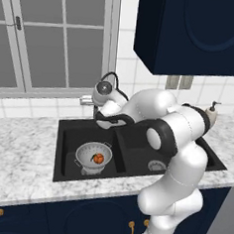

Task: Put the colander in the sink, put the orange in the colander, and turn on the sink faucet and pour water over the colander.

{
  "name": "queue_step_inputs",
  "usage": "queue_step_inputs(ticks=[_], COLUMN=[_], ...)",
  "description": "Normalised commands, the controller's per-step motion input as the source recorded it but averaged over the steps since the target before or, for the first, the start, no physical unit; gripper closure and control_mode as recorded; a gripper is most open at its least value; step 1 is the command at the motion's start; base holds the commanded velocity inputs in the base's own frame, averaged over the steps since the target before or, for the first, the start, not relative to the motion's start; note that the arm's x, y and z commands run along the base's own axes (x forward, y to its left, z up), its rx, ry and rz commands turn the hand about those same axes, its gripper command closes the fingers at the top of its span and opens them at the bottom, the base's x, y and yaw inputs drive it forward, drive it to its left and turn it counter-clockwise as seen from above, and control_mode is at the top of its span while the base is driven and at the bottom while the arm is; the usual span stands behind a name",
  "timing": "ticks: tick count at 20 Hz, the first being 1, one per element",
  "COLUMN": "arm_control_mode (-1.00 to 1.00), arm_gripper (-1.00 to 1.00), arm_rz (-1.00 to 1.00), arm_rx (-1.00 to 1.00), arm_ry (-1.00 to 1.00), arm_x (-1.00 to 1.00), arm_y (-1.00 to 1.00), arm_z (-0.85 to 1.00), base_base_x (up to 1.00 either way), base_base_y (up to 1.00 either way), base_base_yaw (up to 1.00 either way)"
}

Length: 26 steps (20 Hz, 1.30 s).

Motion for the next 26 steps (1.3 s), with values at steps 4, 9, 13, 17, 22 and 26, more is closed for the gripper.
queue_step_inputs(ticks=[4, 9, 13, 17, 22, 26], arm_control_mode=[-1.0, -1.0, -1.0, -1.0, -1.0, -1.0], arm_gripper=[-1.0, -1.0, -1.0, -1.0, -1.0, -1.0], arm_rz=[0.0, 0.0, 0.0, 0.0, 0.0, 0.0], arm_rx=[0.0, 0.0, -0.01, 0.0, -0.01, 0.01], arm_ry=[0.0, 0.0, 0.0, 0.0, 0.0, 0.01], arm_x=[0.3, 0.31, 0.27, 0.19, 0.2, -0.03], arm_y=[-0.29, -0.27, -0.27, -0.35, -0.29, -0.03], arm_z=[-0.23, -0.23, -0.24, -0.29, -0.23, 0.08], base_base_x=[0.0, 0.0, 0.0, 0.0, 0.0, 0.0], base_base_y=[0.0, 0.0, 0.0, 0.0, 0.0, 0.0], base_base_yaw=[0.0, 0.0, 0.0, 0.0, 0.0, 0.0])
